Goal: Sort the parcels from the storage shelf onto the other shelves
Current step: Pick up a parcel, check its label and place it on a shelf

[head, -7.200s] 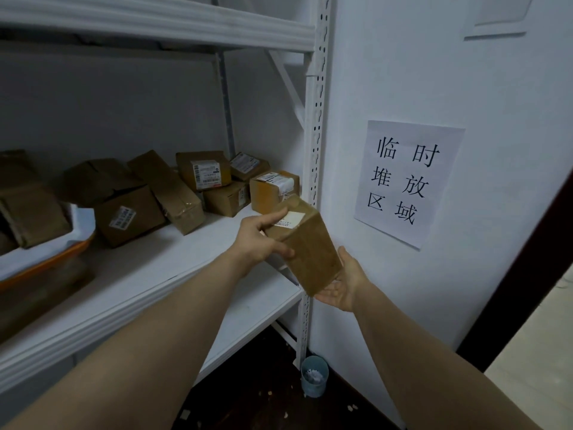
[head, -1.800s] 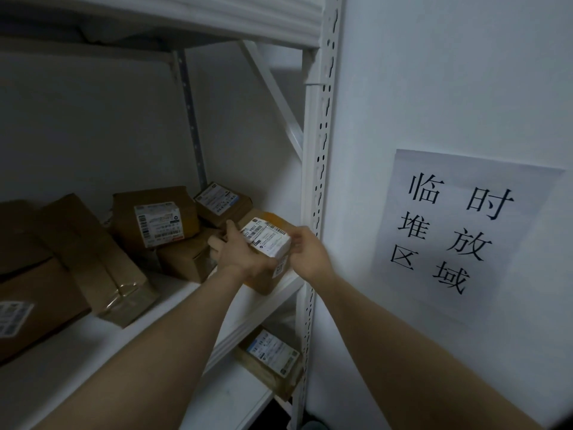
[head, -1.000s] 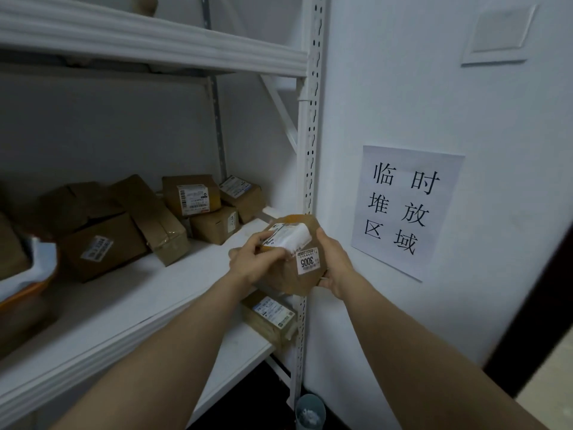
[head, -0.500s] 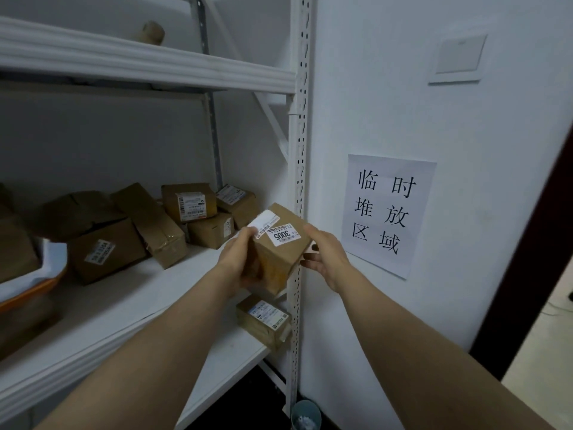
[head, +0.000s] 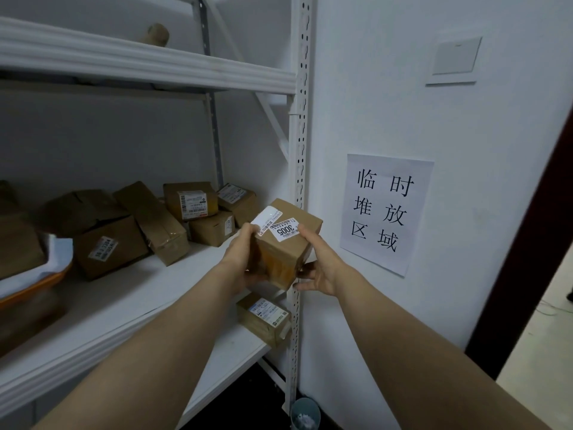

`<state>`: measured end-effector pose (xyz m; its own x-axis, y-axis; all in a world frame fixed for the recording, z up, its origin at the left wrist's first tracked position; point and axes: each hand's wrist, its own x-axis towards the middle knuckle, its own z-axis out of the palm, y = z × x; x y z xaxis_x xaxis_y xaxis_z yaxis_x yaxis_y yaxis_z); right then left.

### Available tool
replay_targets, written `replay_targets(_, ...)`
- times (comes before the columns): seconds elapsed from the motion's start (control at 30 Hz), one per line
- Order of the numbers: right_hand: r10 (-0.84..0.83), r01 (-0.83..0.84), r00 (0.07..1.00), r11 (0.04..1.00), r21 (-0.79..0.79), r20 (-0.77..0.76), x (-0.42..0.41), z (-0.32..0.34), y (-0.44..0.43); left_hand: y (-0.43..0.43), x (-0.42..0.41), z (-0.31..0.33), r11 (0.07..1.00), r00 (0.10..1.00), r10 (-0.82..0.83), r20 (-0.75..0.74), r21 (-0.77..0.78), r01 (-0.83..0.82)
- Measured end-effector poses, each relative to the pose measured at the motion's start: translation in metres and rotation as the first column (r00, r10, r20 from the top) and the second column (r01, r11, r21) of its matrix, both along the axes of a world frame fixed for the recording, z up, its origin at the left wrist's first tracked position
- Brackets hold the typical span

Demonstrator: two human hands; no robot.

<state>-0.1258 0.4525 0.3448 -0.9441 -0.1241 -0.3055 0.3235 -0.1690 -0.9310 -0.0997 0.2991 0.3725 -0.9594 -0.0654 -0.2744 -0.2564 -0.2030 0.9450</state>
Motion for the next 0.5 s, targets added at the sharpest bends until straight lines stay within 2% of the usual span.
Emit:
replay_targets(0.1, -0.068, 0.073, 0.995, 0.995, 0.061, -0.073, -0.004, 0.0, -0.001, -0.004, -0.005, -0.002, 1.0, 1.0, 0.015, 0.003, -0.001, -0.015)
replay_targets(0.2, -0.158, 0.177, 0.977, 0.974, 0.138, -0.142, -0.009, 0.003, 0.003, -0.007, -0.011, -0.008, 0.986, 0.995, 0.072, -0.062, -0.147, -0.08)
replay_targets(0.27, -0.173, 0.184, 0.981, 0.976, 0.119, -0.092, -0.007, 0.008, 0.005, -0.006, -0.014, -0.011, 0.928, 0.992, 0.071, -0.103, -0.359, -0.103)
replay_targets(0.33, -0.161, 0.167, 0.986, 0.972, 0.164, -0.054, -0.005, 0.011, 0.008, -0.002, -0.011, -0.009, 0.841, 0.986, -0.002, -0.167, -0.534, -0.089)
replay_targets(0.4, -0.101, 0.103, 0.995, 0.977, 0.186, -0.019, -0.004, 0.011, 0.013, 0.007, -0.011, -0.007, 0.775, 0.967, -0.09, -0.239, -0.626, -0.083)
replay_targets(0.5, -0.044, 0.039, 0.998, 0.993, 0.112, 0.044, 0.0, 0.008, 0.017, 0.019, -0.013, -0.005, 0.72, 0.94, -0.155, -0.303, -0.687, -0.103)
